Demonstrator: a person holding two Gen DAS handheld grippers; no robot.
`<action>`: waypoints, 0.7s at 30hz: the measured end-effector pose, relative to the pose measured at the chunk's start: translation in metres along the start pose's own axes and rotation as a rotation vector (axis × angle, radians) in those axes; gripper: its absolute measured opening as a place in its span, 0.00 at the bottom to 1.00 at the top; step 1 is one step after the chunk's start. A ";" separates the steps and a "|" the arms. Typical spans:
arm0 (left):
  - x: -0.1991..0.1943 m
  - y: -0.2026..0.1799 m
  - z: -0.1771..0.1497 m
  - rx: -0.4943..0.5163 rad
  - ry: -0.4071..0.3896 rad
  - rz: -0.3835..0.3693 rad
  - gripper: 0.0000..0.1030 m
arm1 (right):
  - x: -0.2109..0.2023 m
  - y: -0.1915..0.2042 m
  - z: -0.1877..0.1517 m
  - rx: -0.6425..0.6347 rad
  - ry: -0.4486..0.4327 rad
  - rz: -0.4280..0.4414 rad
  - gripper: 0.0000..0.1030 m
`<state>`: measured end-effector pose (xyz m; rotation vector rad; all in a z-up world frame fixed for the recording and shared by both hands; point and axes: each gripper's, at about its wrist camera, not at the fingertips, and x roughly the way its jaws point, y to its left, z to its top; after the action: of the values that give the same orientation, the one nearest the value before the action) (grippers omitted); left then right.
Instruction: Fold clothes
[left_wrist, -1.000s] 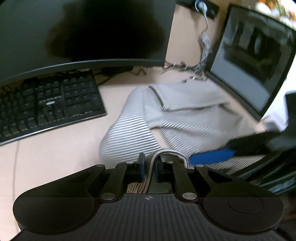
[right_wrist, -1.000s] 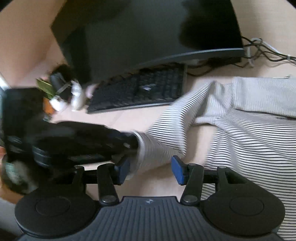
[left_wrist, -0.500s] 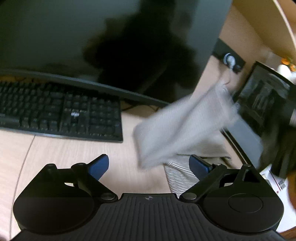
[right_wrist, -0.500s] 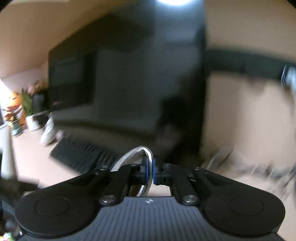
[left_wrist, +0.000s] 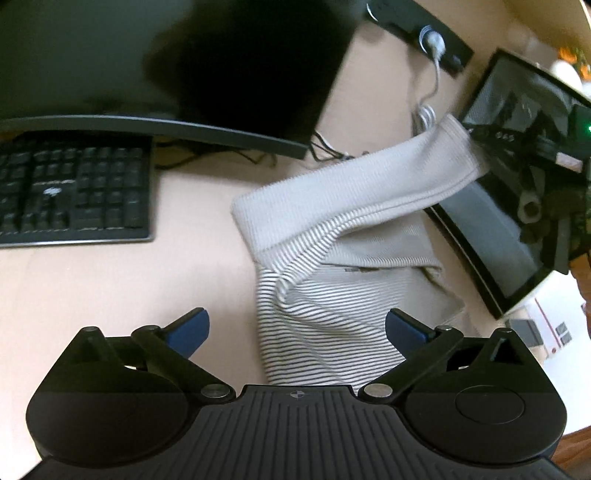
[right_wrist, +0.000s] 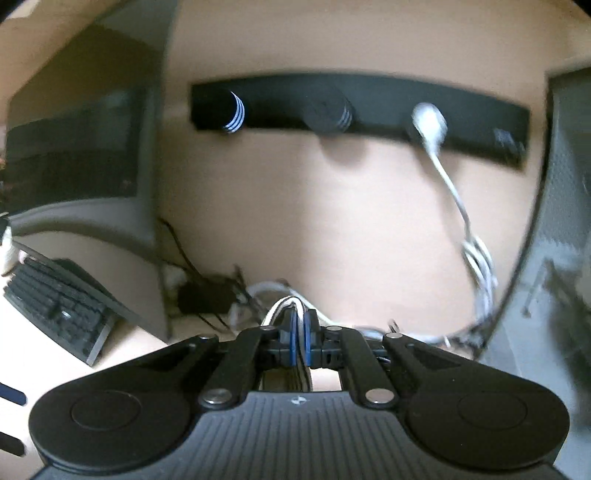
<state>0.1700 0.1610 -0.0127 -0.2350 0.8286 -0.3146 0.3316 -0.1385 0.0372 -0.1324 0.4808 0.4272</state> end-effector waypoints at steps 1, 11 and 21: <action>0.003 -0.004 0.001 0.012 0.010 0.002 1.00 | 0.005 -0.007 -0.006 0.007 0.017 -0.009 0.04; 0.041 -0.042 0.021 0.118 0.073 0.009 1.00 | 0.001 -0.041 -0.091 0.102 0.172 -0.195 0.32; 0.105 -0.056 0.035 0.232 0.063 0.156 1.00 | 0.048 -0.040 -0.107 0.384 0.166 0.001 0.39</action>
<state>0.2525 0.0738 -0.0440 0.0562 0.8594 -0.2692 0.3423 -0.1808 -0.0792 0.2048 0.7171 0.3195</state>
